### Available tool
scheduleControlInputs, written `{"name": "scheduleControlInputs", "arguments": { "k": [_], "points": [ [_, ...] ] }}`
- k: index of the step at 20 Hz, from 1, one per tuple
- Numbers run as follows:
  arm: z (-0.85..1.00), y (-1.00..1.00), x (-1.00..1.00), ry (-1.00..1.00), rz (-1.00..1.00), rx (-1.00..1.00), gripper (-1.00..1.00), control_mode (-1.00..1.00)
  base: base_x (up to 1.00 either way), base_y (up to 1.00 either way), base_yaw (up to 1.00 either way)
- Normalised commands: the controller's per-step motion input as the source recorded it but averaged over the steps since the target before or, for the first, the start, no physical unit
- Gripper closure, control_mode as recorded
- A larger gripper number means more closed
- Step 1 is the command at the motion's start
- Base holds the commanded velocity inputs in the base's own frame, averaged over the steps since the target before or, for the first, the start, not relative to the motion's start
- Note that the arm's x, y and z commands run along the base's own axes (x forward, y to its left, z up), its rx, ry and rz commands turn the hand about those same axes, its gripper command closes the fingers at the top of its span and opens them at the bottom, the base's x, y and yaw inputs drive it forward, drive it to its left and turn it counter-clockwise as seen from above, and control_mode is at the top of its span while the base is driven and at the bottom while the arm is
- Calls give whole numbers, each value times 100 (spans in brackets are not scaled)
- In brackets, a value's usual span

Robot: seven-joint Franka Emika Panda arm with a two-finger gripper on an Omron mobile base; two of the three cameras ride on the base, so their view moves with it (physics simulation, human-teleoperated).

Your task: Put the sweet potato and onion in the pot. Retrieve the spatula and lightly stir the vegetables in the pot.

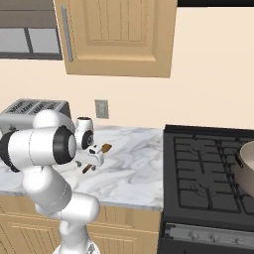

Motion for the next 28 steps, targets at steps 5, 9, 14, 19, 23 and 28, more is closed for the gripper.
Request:
{"name": "scheduleControlInputs", "arguments": {
  "k": [5,9,14,19,23,28],
  "points": [
    [-6,0,-1,0,0,0,-100,-100,0,0,0],
    [0,0,0,0,0,0,-100,-100,0,0,0],
    [-7,0,0,1,0,0,100,-100,0,0,0],
    [-8,0,0,1,0,0,100,-100,0,0,0],
    [-4,0,0,2,0,0,100,-100,0,0,0],
    [-3,0,0,3,0,0,100,-100,0,0,0]
  ]
}}
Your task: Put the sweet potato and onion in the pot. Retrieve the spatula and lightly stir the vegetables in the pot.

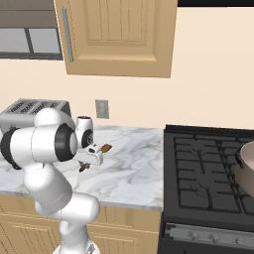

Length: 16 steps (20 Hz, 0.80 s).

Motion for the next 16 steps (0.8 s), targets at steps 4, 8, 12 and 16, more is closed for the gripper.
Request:
{"name": "scheduleControlInputs", "arguments": {
  "k": [4,8,12,16],
  "points": [
    [-6,0,0,4,0,0,100,-100,0,0,0],
    [-7,0,-13,0,0,0,100,-100,0,0,0],
    [41,0,-49,-6,1,0,100,-100,0,0,0],
    [96,0,-77,-12,3,0,100,-100,0,0,0]
  ]
}}
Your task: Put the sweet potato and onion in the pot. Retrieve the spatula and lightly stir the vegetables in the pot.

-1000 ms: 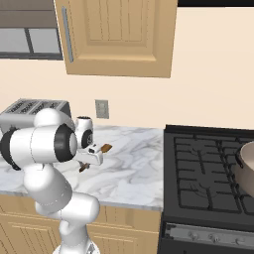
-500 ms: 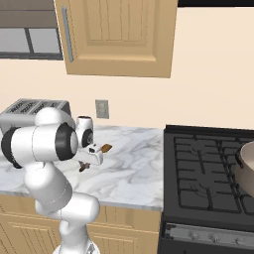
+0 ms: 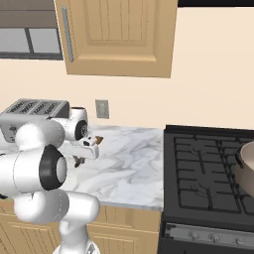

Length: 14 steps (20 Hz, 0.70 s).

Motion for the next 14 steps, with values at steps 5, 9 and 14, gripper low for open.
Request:
{"name": "scheduleControlInputs", "arguments": {
  "k": [5,9,14],
  "points": [
    [100,-8,-92,-1,1,0,100,-100,0,0,0],
    [98,-14,-86,0,0,2,100,-100,0,0,0],
    [63,-19,-46,0,1,1,100,-100,0,0,0]
  ]
}}
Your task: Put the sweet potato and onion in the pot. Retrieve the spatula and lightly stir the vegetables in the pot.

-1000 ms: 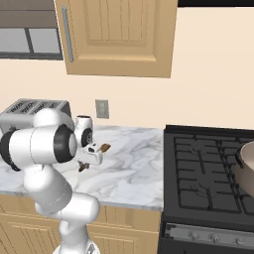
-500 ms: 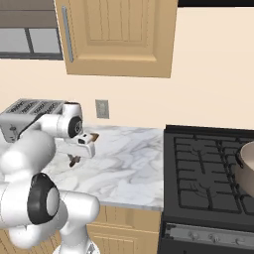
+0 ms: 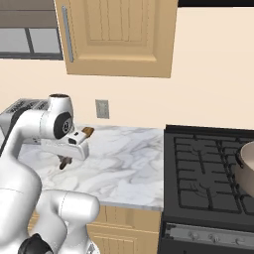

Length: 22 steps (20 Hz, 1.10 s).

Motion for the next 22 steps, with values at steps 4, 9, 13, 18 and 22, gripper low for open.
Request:
{"name": "scheduleControlInputs", "arguments": {
  "k": [4,9,13,18,22],
  "points": [
    [44,-3,-49,0,3,0,100,-100,0,0,0],
    [7,0,-9,-1,0,0,100,-100,0,0,0],
    [0,0,0,0,0,0,100,-100,0,0,0],
    [0,0,0,0,0,0,100,100,-10,0,0],
    [0,0,0,0,0,0,100,100,-95,0,-13]
  ]
}}
